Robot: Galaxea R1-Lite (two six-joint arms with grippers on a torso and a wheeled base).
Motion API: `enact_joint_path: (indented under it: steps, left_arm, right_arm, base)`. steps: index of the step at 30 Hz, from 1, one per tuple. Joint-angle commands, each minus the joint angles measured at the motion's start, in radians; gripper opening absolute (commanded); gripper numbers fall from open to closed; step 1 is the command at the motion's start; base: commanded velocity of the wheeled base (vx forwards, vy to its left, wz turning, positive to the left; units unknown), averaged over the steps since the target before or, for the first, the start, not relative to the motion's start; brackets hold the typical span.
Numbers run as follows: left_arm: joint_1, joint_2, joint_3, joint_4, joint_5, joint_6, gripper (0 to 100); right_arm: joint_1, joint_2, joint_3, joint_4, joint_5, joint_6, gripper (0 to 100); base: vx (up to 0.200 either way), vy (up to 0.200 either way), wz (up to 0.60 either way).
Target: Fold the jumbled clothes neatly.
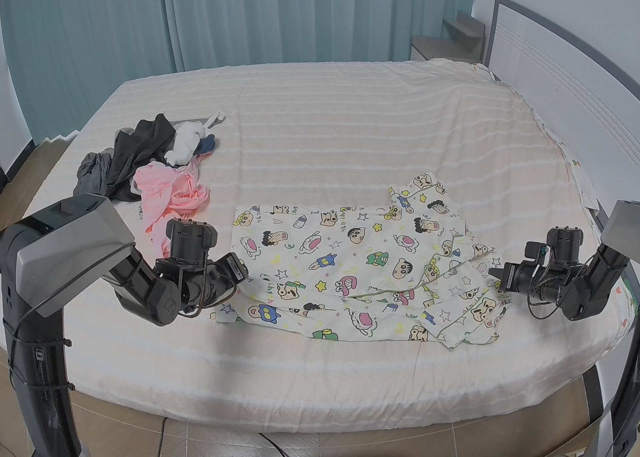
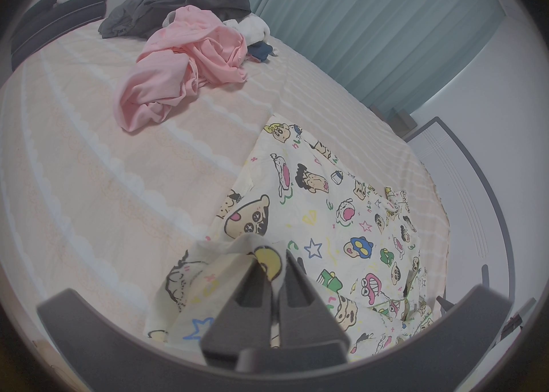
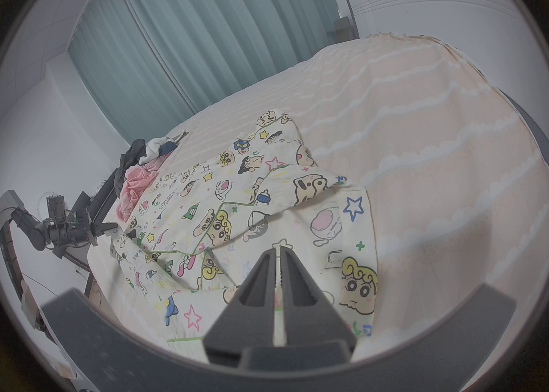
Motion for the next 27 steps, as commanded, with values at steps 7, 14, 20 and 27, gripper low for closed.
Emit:
enact_joint_path:
  steps: [7, 14, 20, 27]
  left_arm:
    - [0.002, 0.002, -0.035, -0.002, 0.006, -0.008, 0]
    - [-0.001, 0.030, -0.040, -0.004, 0.045, -0.011, 0]
    - [-0.004, 0.036, -0.038, -0.004, 0.046, -0.011, 0]
    - [-0.009, 0.036, -0.037, -0.005, 0.048, -0.011, 0]
  right_arm:
    - [-0.005, -0.018, 0.019, 0.027, 0.005, 0.001, 0]
    - [-0.022, -0.108, 0.059, 0.165, 0.038, 0.001, 0]
    - [-0.028, -0.160, 0.117, 0.185, 0.086, 0.001, 100]
    - [-0.019, -0.153, 0.148, 0.187, 0.086, 0.003, 100]
  base:
    - [0.000, 0.000, 0.00]
    - [0.000, 0.000, 0.00]
    - [0.000, 0.000, 0.00]
    - [0.000, 0.000, 0.00]
